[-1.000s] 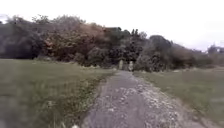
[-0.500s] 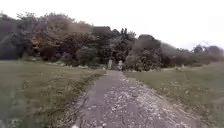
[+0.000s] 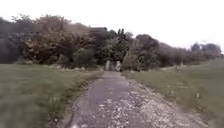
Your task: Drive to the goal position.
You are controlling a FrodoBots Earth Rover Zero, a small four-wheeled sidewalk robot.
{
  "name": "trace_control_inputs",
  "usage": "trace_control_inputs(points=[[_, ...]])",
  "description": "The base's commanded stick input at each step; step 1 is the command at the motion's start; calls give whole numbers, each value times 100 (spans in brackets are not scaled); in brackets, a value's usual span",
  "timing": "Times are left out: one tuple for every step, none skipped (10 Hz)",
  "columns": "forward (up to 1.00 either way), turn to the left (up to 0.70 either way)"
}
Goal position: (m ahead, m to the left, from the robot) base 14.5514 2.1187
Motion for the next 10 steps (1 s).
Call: trace_control_inputs(points=[[85,1],[85,1],[85,1],[85,1],[85,1],[85,1],[85,1],[85,1],[85,1],[85,1]])
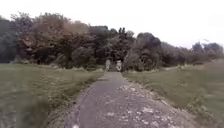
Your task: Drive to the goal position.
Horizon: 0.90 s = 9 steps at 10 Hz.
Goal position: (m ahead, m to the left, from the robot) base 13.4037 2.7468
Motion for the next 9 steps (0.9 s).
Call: trace_control_inputs(points=[[85,1],[85,1],[85,1],[85,-11],[85,-18],[85,-30],[85,-28],[85,1],[85,1]])
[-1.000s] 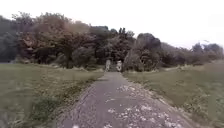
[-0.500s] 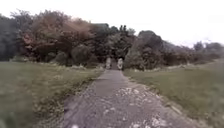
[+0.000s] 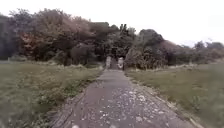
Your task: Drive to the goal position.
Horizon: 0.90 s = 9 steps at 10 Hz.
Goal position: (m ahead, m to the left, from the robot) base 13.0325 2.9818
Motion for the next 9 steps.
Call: trace_control_inputs(points=[[85,1],[85,1],[85,1],[85,1],[85,1],[85,1],[85,1],[85,1],[85,1]])
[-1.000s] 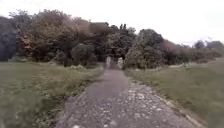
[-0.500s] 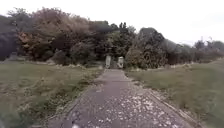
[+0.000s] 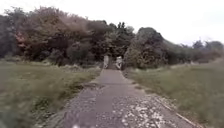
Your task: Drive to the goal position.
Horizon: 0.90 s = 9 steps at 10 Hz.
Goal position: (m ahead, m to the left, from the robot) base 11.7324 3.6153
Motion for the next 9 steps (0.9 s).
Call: trace_control_inputs(points=[[85,1],[85,1],[85,1],[85,1],[85,1],[85,1],[85,1],[85,1],[85,-2]])
